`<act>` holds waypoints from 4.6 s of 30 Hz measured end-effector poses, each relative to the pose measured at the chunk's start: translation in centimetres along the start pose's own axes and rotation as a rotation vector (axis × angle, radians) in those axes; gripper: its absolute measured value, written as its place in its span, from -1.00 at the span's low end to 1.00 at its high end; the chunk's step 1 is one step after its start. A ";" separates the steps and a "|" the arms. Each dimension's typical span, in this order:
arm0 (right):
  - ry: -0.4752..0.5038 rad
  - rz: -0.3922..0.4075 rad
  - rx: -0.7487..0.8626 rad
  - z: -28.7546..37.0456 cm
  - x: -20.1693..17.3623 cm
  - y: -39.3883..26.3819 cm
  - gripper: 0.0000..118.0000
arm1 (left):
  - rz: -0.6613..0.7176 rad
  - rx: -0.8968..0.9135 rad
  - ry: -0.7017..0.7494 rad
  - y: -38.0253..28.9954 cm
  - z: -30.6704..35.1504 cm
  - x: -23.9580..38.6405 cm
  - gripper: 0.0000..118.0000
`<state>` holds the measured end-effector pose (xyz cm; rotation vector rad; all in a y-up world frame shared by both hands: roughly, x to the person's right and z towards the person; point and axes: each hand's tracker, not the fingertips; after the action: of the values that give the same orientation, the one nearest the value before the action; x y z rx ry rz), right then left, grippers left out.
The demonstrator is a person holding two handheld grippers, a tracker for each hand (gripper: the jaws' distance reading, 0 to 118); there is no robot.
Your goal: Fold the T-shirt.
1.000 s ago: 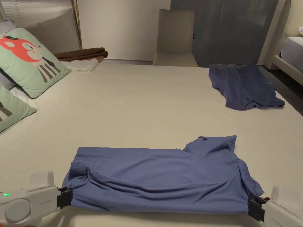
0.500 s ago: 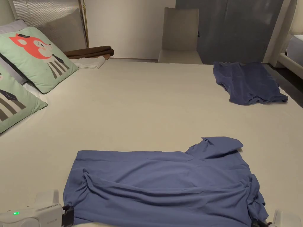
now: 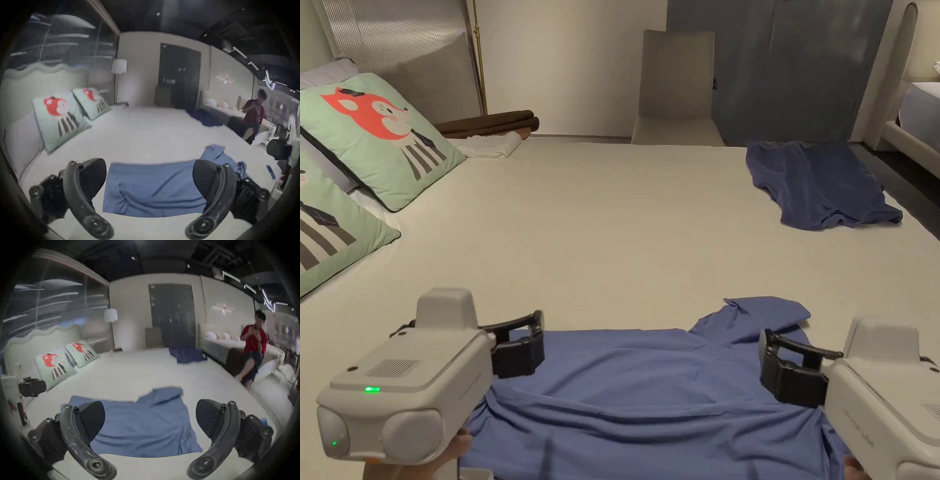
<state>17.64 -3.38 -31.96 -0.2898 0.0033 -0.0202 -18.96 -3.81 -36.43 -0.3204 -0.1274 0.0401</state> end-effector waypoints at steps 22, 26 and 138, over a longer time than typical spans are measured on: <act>-0.042 0.066 0.107 -4.3 -1.8 1.9 -1.00 | -0.031 -0.175 -0.031 2.3 -9.3 -2.2 -1.00; -0.044 0.065 0.076 -6.8 -1.1 2.0 -1.00 | 0.044 -0.338 -0.036 2.7 -14.7 -5.8 -1.00; -0.094 0.042 0.180 0.9 -2.2 0.7 -1.00 | -0.033 0.194 -0.047 -0.2 0.3 1.6 -1.00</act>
<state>15.46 -2.36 -31.28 -0.1108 -0.0854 0.0349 -17.38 -3.82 -35.85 -0.1240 -0.1737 0.0275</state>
